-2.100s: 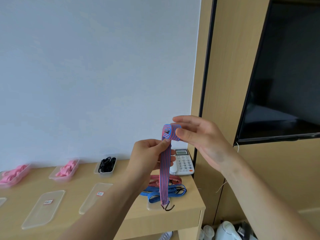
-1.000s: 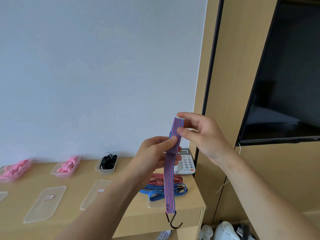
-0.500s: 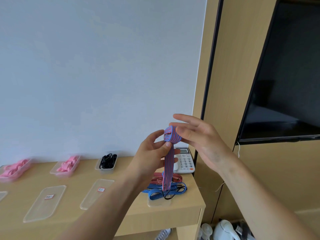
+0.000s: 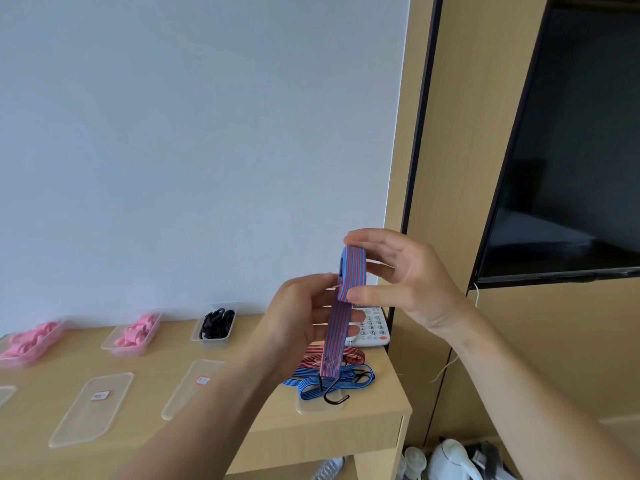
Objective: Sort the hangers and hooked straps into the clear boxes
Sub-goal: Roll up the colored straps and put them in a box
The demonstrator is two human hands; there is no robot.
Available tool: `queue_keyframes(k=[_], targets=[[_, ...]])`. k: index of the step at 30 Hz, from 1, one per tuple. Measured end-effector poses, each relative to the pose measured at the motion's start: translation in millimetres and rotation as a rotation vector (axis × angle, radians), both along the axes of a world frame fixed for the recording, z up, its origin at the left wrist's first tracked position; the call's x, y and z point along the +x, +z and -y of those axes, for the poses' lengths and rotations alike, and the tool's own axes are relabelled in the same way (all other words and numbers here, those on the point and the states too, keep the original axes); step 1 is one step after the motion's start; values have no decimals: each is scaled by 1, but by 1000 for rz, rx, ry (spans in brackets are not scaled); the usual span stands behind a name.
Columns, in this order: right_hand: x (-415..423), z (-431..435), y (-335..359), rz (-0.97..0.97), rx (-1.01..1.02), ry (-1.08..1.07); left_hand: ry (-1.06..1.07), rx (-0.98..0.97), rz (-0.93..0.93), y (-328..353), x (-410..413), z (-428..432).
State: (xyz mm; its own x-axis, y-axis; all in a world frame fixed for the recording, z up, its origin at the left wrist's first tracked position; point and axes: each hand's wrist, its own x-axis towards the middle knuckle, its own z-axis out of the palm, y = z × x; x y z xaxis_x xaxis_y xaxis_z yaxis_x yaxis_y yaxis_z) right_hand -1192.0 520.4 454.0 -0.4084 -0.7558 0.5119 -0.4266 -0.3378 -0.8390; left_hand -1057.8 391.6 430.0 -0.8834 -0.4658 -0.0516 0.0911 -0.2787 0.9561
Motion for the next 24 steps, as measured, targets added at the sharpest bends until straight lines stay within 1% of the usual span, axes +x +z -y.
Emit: queue_keyframes(k=[2, 5, 7, 9, 11, 13, 18, 24], targets=[[3, 2, -3, -89, 5, -41, -16, 25, -5, 1, 1, 1], [8, 4, -7, -245, 27, -104, -51, -66, -45, -2, 3, 4], [10, 5, -7, -308, 38, -113, -64, -70, -84, -3, 5, 5], [9, 4, -5, -259, 49, -76, -74, -72, -102, -5, 6, 6], [8, 5, -1, -114, 90, -49, -70, -107, -105, -6, 6, 7], [4, 8, -1, -49, 140, -92, -47, -140, -103, -6, 5, 5], [5, 12, 0, -9, 102, -92, -30, -200, -78, -12, 6, 6], [7, 17, -1, -33, 54, -143, -75, -164, -28, -13, 6, 8]])
